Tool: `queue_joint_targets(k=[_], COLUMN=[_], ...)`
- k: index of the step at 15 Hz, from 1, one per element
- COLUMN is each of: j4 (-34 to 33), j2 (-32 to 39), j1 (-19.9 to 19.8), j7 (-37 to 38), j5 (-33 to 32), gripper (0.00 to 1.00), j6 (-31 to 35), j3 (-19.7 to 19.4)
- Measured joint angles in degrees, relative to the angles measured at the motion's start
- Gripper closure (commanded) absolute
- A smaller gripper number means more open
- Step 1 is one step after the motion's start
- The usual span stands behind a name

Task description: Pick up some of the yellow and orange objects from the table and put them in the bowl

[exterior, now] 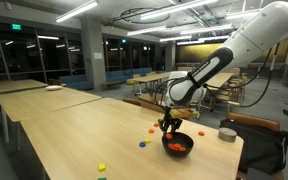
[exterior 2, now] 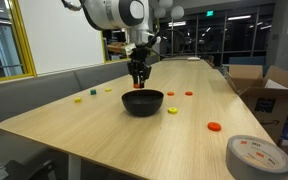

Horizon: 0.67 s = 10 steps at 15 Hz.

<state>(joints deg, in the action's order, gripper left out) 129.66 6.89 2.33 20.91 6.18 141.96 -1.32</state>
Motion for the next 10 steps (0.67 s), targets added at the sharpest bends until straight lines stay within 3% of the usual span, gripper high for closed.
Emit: queue_joint_targets(k=[2,3,4,5,9,10], j4=[0.0,0.0,0.0,0.1,0.1,0.0], j2=[0.0,0.0,0.0,0.0,0.0,0.0], j1=[-0.1,-0.3,-0.5,-0.6,-1.3,-1.4], j7=[-0.9,-1.1,-1.2,-1.2,-1.2,-1.2], j5=[0.2,0.2,0.2,0.2,0.2,0.0], gripper=[0.82,0.63,0.32,0.31,0.02,0.0], j6=[-2.3,-3.4,-4.2,-5.0,-7.3,-7.9], j3=[0.0,0.0,-0.1,-0.1,-0.3,-0.3])
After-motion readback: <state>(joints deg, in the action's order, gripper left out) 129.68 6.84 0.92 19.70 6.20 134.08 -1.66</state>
